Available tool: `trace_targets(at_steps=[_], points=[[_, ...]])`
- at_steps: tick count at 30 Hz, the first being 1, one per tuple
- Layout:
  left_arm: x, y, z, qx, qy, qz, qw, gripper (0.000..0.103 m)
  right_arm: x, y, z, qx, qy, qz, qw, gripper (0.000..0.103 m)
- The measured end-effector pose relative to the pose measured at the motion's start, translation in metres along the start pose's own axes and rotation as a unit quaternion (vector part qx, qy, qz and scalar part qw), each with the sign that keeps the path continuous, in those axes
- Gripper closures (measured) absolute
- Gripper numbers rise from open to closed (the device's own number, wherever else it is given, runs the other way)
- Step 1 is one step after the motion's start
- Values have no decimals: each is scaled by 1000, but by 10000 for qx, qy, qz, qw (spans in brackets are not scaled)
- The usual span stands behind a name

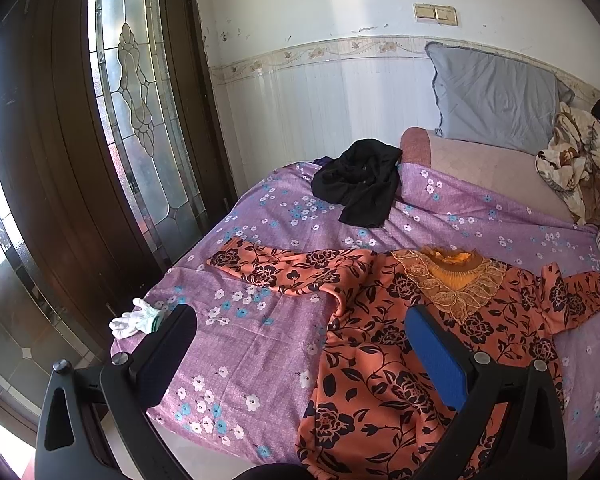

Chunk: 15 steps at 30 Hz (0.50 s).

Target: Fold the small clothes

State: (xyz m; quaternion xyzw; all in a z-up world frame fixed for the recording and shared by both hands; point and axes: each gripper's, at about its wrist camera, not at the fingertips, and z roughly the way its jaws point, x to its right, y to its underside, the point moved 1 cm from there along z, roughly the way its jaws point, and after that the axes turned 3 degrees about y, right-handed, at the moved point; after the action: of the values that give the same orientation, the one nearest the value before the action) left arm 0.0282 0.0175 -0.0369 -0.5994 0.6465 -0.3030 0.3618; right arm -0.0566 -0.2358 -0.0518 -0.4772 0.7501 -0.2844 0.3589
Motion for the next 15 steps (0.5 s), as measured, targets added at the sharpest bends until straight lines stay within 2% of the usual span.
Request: trace_targets(at_steps=[15], points=[[3, 3, 9, -95, -10, 16, 10000, 0, 5, 1, 11, -125, -16, 131, 9998, 0]])
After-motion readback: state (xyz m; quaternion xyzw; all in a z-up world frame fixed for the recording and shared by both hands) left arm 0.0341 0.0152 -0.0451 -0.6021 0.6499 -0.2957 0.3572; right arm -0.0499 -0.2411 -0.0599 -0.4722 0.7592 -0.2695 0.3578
